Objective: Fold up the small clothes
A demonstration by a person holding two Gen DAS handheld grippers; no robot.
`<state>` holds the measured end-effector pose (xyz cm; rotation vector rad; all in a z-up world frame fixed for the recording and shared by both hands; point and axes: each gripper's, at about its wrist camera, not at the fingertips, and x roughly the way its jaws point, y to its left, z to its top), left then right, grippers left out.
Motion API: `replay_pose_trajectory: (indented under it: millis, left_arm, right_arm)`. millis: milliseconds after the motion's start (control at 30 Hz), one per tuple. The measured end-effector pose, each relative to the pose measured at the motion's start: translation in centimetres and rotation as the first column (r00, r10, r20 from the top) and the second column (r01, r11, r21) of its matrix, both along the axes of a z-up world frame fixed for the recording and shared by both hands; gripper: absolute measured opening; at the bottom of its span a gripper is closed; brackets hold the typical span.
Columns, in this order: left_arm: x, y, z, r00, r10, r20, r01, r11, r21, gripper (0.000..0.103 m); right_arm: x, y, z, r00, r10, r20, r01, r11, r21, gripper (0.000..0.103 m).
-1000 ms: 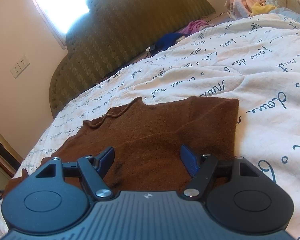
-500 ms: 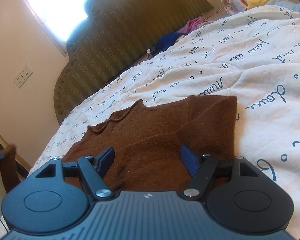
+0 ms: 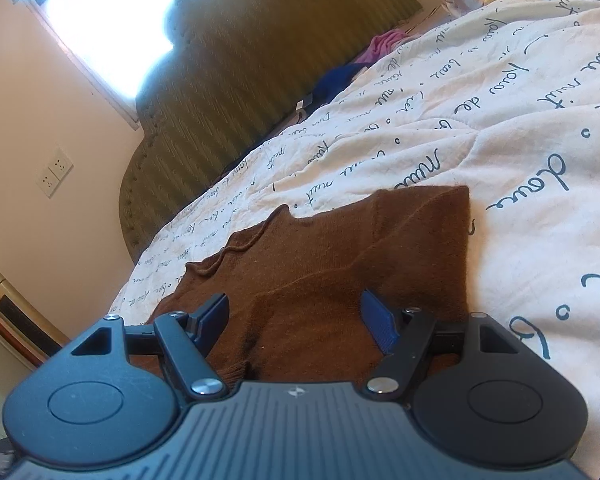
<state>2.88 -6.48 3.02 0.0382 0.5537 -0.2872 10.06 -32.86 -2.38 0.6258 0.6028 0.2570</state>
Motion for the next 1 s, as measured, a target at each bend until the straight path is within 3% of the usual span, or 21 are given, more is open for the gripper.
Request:
replay_pose_trajectory:
  millis: [133, 233, 300, 433, 567, 767, 800, 867, 900, 933, 1000]
  left_arm:
    - [-1.4, 4.1, 0.1, 0.994, 0.092, -0.061, -0.097, 0.992, -0.080, 0.069]
    - [-2.7, 7.2, -0.8, 0.982, 0.158, -0.104, -0.171, 0.977, -0.129, 0.069]
    - [-3.2, 9.0, -1.7, 0.971, 0.192, -0.142, -0.214, 0.963, -0.164, 0.070]
    - [-3.5, 10.1, -2.5, 0.969, 0.198, -0.149, -0.227, 0.950, -0.213, 0.075]
    - [-3.6, 9.5, -2.6, 0.974, 0.181, -0.136, -0.205, 0.960, -0.191, 0.082]
    - [-3.5, 9.7, -3.0, 0.975, 0.175, -0.137, -0.202, 0.953, -0.224, 0.085]
    - [-3.5, 9.7, -3.0, 0.975, 0.175, -0.137, -0.203, 0.953, -0.225, 0.085]
    - [-3.5, 9.7, -3.0, 0.975, 0.175, -0.136, -0.202, 0.953, -0.226, 0.085]
    - [-3.5, 9.7, -3.0, 0.975, 0.175, -0.136, -0.203, 0.953, -0.226, 0.085]
    - [-3.5, 9.7, -3.0, 0.975, 0.175, -0.136, -0.202, 0.953, -0.225, 0.086]
    - [-3.5, 9.7, -3.0, 0.975, 0.175, -0.136, -0.202, 0.953, -0.226, 0.086]
  right_arm:
    - [0.4, 0.1, 1.3, 0.997, 0.015, -0.078, -0.015, 1.000, 0.006, 0.073]
    - [0.2, 0.0, 3.1, 0.984, 0.100, -0.146, -0.078, 0.986, 0.149, 0.075]
    - [0.5, 0.9, 3.4, 0.963, 0.188, -0.193, -0.152, 0.971, 0.187, 0.075]
    - [1.6, 3.9, 2.6, 0.906, 0.273, -0.322, -0.251, 0.962, 0.110, 0.075]
    - [2.2, 5.1, 2.5, 0.905, 0.262, -0.334, -0.245, 0.965, 0.095, 0.075]
    - [2.2, 5.7, 2.8, 0.900, 0.271, -0.340, -0.266, 0.962, 0.063, 0.073]
    - [2.2, 5.7, 2.9, 0.899, 0.273, -0.343, -0.269, 0.961, 0.062, 0.070]
    - [2.2, 5.9, 2.8, 0.893, 0.273, -0.359, -0.278, 0.960, 0.038, 0.042]
    - [2.4, 6.0, 2.7, 0.886, 0.279, -0.371, -0.285, 0.958, 0.040, 0.015]
    - [2.3, 6.0, 2.6, 0.883, 0.287, -0.370, -0.293, 0.955, 0.043, 0.009]
    - [2.1, 6.3, 3.3, 0.896, 0.290, -0.337, -0.306, 0.952, 0.005, 0.008]
